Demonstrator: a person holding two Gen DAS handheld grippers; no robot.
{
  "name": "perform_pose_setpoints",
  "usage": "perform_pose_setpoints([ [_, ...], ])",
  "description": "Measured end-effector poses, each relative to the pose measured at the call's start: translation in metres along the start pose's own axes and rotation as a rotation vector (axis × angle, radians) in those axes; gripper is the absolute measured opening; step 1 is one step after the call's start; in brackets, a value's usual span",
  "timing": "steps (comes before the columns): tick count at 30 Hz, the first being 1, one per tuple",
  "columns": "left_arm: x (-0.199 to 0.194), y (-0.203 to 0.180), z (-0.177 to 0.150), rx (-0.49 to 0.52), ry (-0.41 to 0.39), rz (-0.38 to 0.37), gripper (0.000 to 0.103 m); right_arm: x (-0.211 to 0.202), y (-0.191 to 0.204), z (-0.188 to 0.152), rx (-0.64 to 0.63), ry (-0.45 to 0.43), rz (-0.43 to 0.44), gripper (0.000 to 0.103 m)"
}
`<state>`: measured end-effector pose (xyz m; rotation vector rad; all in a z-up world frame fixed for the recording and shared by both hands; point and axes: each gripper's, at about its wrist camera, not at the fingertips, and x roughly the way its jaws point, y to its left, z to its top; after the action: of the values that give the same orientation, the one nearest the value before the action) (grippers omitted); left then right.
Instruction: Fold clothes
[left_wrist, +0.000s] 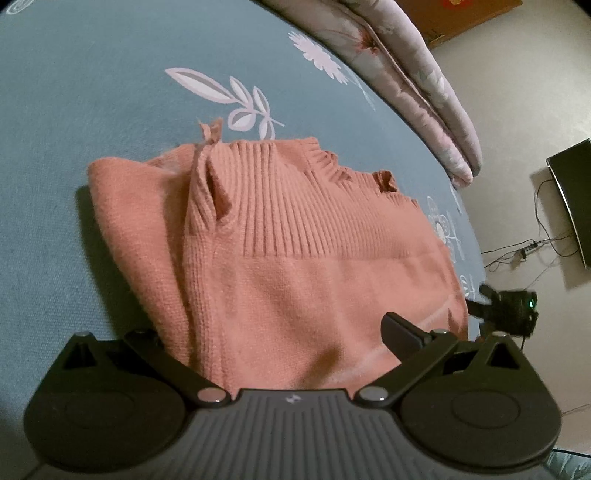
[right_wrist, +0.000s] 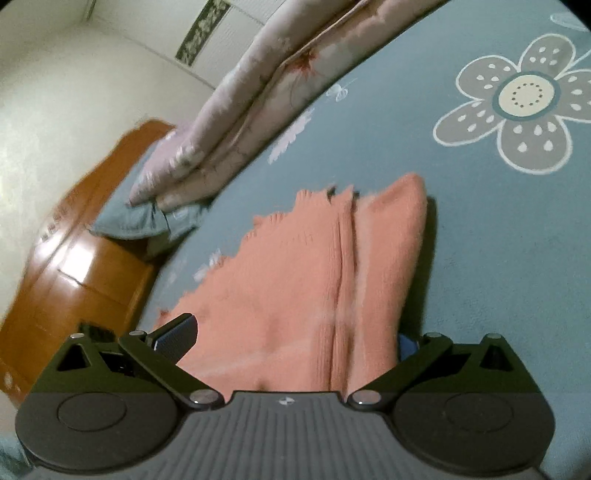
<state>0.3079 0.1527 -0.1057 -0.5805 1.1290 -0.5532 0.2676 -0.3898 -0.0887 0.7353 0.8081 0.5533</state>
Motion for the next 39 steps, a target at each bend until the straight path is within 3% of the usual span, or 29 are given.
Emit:
perform_pose_setpoints([
  [4,0.0,-0.001,0.0,0.003,-0.002,0.001,0.102,0.018,0.006,0.018,0.005,0.043,-0.021,0.103],
  [7,0.001,-0.001,-0.002,0.027,-0.008,-0.002,0.102,0.022,0.021,0.007,-0.096,0.137,-0.06,0.103],
  [12,0.001,-0.001,0.001,0.013,-0.003,-0.001,0.101,0.033,0.036,0.004,-0.138,0.167,-0.159,0.103],
  [18,0.007,-0.018,-0.004,0.07,-0.017,0.086,0.099,0.043,0.051,-0.001,-0.154,0.175,-0.286,0.103],
  [21,0.0,-0.012,-0.005,0.06,-0.037,0.098,0.083,0.042,0.049,-0.001,-0.12,0.177,-0.345,0.099],
  [23,-0.009,0.004,-0.007,0.01,-0.056,0.092,0.046,0.045,0.05,0.002,-0.091,0.173,-0.386,0.093],
  [24,-0.014,0.013,-0.008,-0.017,-0.065,0.088,0.035,0.048,0.05,0.003,-0.07,0.162,-0.405,0.086],
  [25,-0.017,0.023,-0.008,-0.044,-0.067,0.069,0.031,0.046,0.049,0.003,-0.049,0.149,-0.428,0.075],
  [28,-0.018,0.031,-0.008,-0.045,-0.065,0.036,0.031,0.041,0.045,0.0,0.01,0.112,-0.488,0.05],
  [32,-0.014,0.017,-0.005,0.05,-0.045,0.094,0.032,0.047,0.053,-0.005,-0.002,0.092,-0.563,0.047],
  [35,-0.015,0.023,-0.001,0.039,-0.031,0.066,0.032,0.057,0.063,-0.003,0.002,0.109,-0.638,0.048],
  [39,-0.016,0.026,-0.004,0.039,-0.038,0.047,0.032,0.058,0.066,-0.008,-0.045,0.099,-0.658,0.05],
])
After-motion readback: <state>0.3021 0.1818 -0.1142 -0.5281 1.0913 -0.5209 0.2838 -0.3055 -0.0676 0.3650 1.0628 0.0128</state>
